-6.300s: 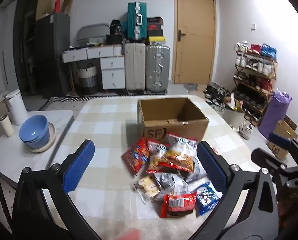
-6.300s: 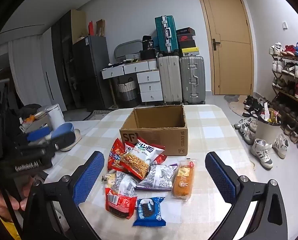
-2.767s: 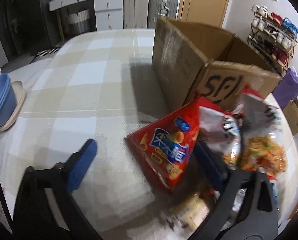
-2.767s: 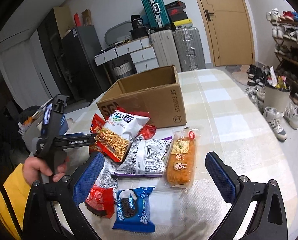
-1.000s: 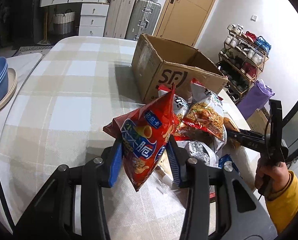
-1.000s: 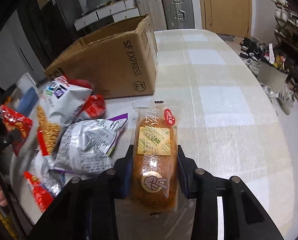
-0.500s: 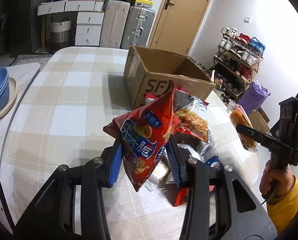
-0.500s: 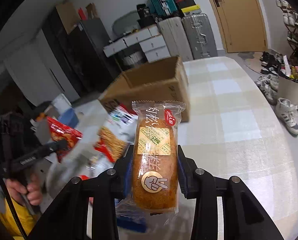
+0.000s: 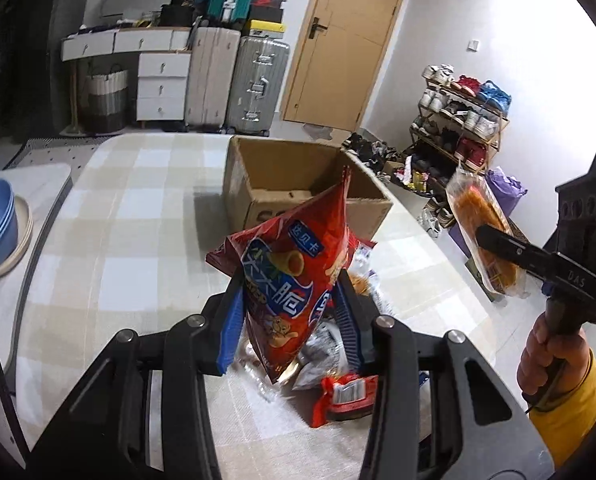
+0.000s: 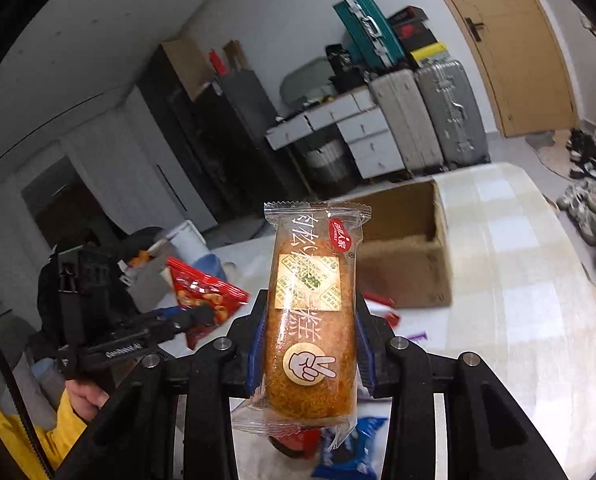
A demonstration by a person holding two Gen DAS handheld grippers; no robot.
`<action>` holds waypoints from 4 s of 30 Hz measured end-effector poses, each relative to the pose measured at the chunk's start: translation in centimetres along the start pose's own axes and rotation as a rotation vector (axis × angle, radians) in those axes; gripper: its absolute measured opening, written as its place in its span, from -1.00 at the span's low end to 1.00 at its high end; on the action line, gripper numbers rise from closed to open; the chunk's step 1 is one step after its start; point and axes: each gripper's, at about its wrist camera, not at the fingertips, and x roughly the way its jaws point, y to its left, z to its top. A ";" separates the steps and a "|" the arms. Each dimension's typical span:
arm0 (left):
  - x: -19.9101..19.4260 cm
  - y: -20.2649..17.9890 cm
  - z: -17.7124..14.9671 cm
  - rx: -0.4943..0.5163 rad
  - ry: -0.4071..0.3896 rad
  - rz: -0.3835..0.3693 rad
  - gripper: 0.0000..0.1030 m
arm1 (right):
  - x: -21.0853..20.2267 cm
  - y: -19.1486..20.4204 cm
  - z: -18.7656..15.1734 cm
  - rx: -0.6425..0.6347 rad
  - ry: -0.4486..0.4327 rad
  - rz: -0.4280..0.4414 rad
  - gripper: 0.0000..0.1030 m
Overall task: Organize snacks
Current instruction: 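Lift the red chip bag and sponge cake over the cardboard box with both grippers, then open both grippers to drop the snacks into the box and withdraw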
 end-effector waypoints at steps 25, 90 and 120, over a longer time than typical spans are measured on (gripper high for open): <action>3.4 -2.9 14.0 0.080 0.015 -0.025 -0.25 | 5.0 0.5 13.1 -0.090 -0.035 0.017 -0.27; 20.1 -1.6 14.2 0.122 0.229 0.093 0.40 | 17.9 -7.3 12.1 -0.059 0.178 -0.081 -0.19; -8.2 -9.9 10.3 0.131 -0.117 0.094 0.99 | -3.7 8.6 8.8 -0.163 -0.165 -0.012 0.64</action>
